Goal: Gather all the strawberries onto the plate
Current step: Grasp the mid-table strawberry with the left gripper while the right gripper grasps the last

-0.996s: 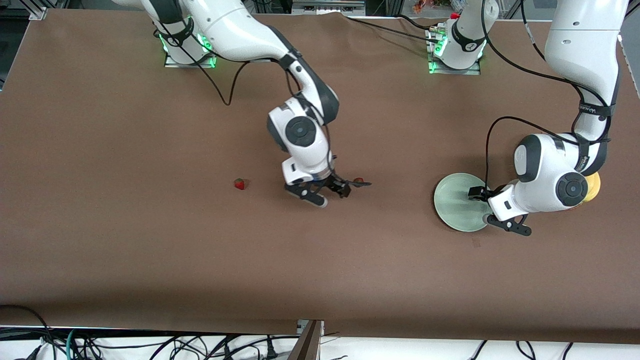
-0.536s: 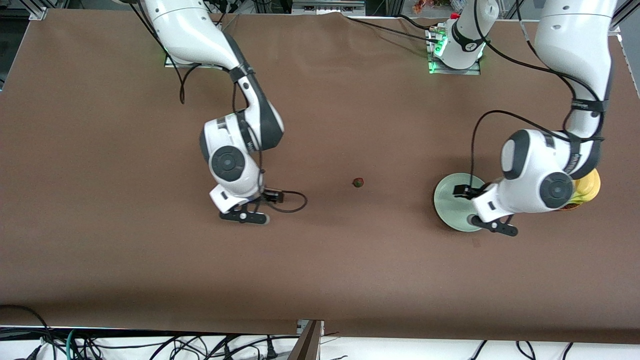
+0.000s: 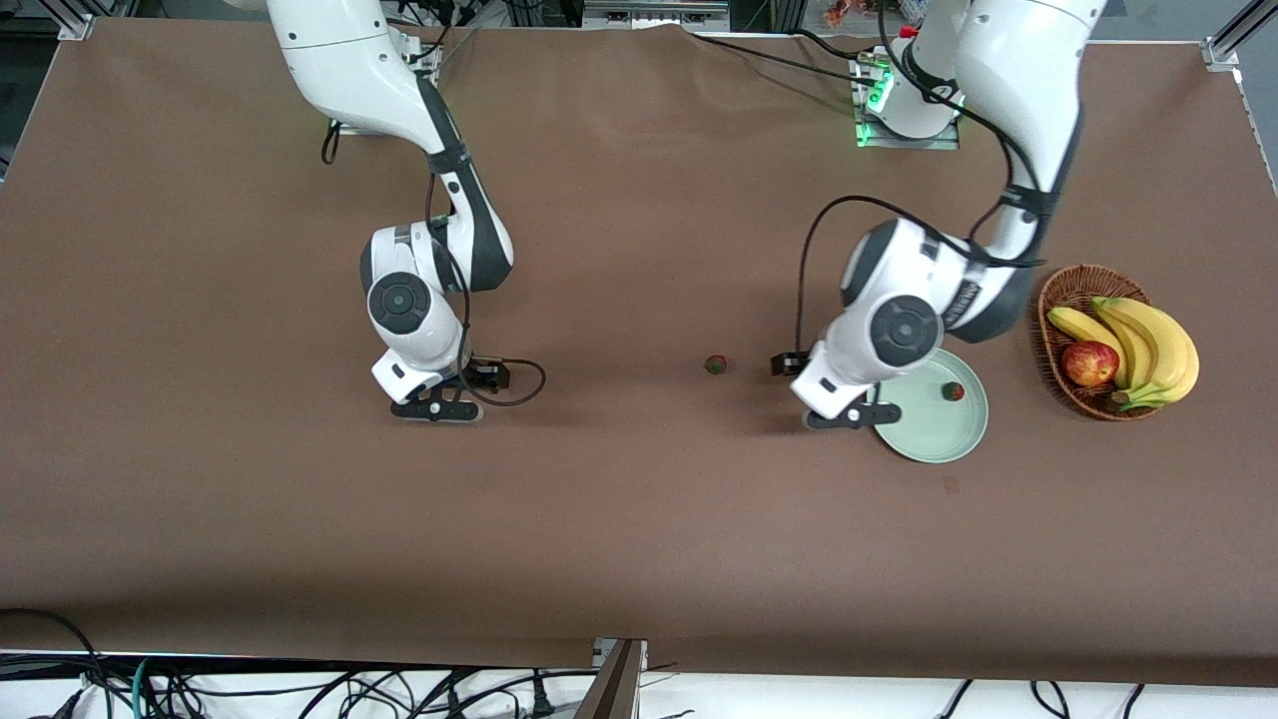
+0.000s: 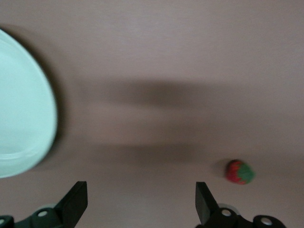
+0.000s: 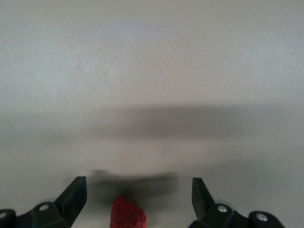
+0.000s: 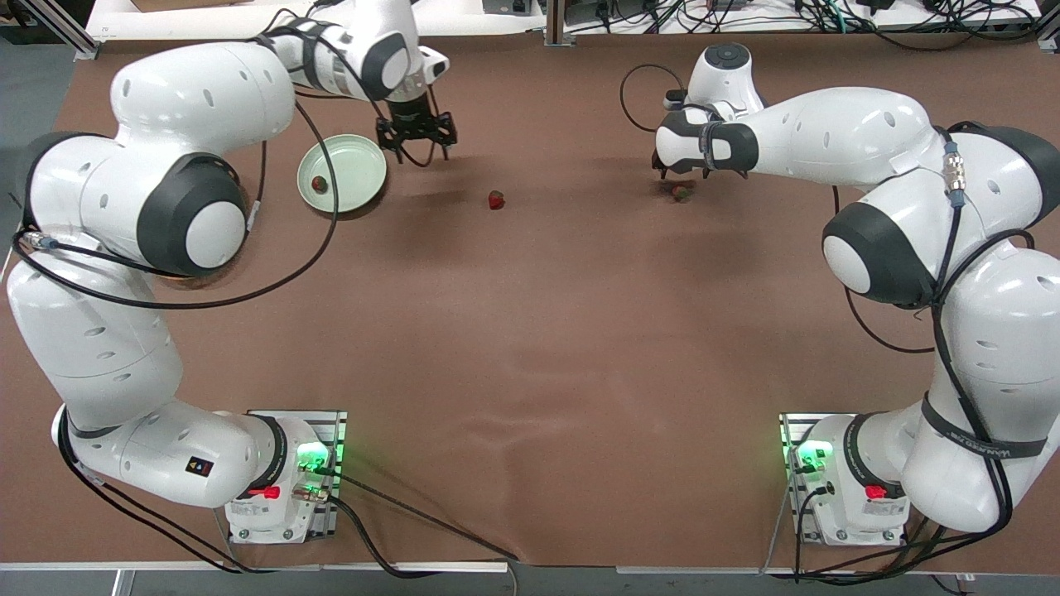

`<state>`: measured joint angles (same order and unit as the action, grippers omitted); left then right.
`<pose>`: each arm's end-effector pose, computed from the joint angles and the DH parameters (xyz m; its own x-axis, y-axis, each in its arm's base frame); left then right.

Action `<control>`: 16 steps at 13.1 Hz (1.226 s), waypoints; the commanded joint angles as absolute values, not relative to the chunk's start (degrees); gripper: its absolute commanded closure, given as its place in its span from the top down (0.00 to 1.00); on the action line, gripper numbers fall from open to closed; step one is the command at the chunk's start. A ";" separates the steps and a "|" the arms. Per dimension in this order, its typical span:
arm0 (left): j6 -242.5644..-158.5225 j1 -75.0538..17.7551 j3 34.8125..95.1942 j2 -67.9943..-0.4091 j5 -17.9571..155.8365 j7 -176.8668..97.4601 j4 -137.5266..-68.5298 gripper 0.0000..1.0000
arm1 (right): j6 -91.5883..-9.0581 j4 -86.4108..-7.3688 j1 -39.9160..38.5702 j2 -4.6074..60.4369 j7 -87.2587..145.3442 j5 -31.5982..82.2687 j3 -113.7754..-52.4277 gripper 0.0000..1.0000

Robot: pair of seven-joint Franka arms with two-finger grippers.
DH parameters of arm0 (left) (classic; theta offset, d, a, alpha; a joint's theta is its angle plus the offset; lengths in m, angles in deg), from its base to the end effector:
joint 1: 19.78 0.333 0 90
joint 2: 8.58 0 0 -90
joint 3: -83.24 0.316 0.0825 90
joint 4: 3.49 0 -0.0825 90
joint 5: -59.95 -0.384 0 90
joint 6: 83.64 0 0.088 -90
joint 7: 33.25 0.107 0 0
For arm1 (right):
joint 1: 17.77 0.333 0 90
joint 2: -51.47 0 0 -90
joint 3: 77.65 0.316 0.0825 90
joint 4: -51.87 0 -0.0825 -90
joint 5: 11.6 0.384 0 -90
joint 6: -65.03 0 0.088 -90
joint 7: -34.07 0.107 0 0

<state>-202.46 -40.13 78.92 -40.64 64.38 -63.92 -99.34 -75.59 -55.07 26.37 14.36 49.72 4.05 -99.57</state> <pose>0.6016 -0.2752 0.2678 0.9703 0.1518 -0.1884 0.1556 -0.9878 0.0055 0.5848 0.2520 0.1872 0.9994 -0.0271 0.0209 -0.0282 -0.9983 0.0514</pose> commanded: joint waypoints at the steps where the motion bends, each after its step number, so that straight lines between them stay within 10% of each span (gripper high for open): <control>1: -209.21 -44.72 79.64 -44.16 65.84 -76.52 -99.03 1.00 | -76.47 -58.43 27.05 17.19 48.75 4.31 -99.54 0.91; 5: -218.89 -50.53 79.81 -49.70 65.13 -83.08 -99.20 0.95 | -76.38 -60.54 27.14 18.15 49.45 4.75 -99.01 0.87; 13: -218.65 -51.15 79.90 -49.71 64.96 -84.58 -99.91 0.02 | -76.12 -61.33 27.14 18.59 49.63 6.33 -97.61 0.56; 16: -213.41 -49.49 81.21 -47.79 64.78 -82.84 -99.12 0.01 | -76.03 -61.33 27.14 18.60 49.54 6.42 -97.60 0.36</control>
